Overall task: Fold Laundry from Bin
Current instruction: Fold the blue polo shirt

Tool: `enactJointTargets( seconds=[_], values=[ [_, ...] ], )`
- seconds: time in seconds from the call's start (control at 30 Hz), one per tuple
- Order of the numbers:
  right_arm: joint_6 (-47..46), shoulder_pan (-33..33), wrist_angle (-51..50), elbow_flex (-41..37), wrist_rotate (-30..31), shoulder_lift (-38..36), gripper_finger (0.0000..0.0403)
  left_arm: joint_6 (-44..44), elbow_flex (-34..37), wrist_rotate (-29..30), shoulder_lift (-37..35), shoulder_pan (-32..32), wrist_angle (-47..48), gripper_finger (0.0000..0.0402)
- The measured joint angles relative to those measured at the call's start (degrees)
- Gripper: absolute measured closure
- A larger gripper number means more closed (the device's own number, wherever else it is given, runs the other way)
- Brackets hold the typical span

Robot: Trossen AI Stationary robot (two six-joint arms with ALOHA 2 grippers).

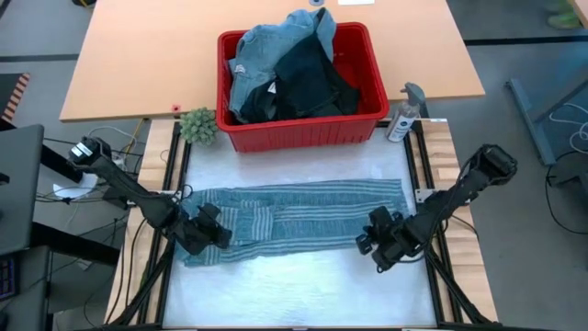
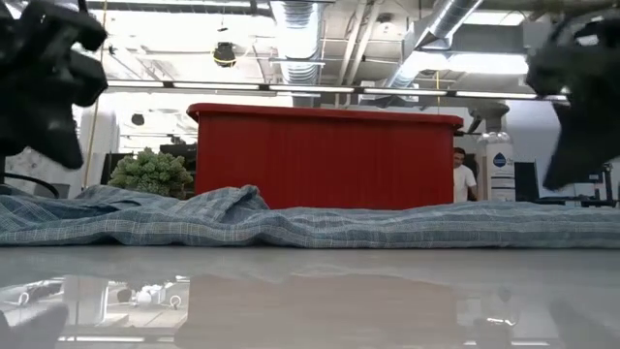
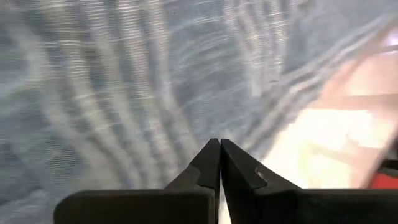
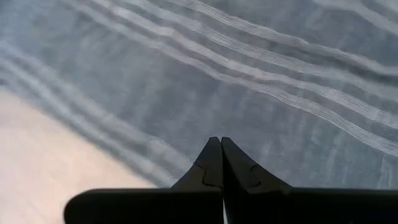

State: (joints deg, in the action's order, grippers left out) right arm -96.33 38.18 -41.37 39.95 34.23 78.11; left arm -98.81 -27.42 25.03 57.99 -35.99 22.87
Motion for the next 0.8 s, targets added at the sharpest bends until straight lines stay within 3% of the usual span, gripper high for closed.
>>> enactJointTargets(
  seconds=[0.2, 0.47, 0.6, 0.8],
  values=[
    [-5.2, 1.1, 8.7, -8.2, 2.3, 0.0, 0.0388, 1.2, 0.0, 6.4, -3.2, 0.0, -10.3, 0.0401],
    [-5.2, 0.3, 13.8, -12.7, -1.2, -0.1, 0.0388, 12.1, 0.0, 20.1, -2.0, 3.5, -30.9, 0.0401],
    [-1.9, -0.6, 15.2, -12.9, -2.9, -0.2, 0.0388, 20.3, 0.0, 19.7, 0.9, 7.8, -40.0, 0.0401],
    [2.6, -3.4, 21.9, -13.0, -4.2, 0.0, 0.0388, 27.8, 0.0, 14.4, 9.0, 14.0, -56.2, 0.0401]
  ],
)
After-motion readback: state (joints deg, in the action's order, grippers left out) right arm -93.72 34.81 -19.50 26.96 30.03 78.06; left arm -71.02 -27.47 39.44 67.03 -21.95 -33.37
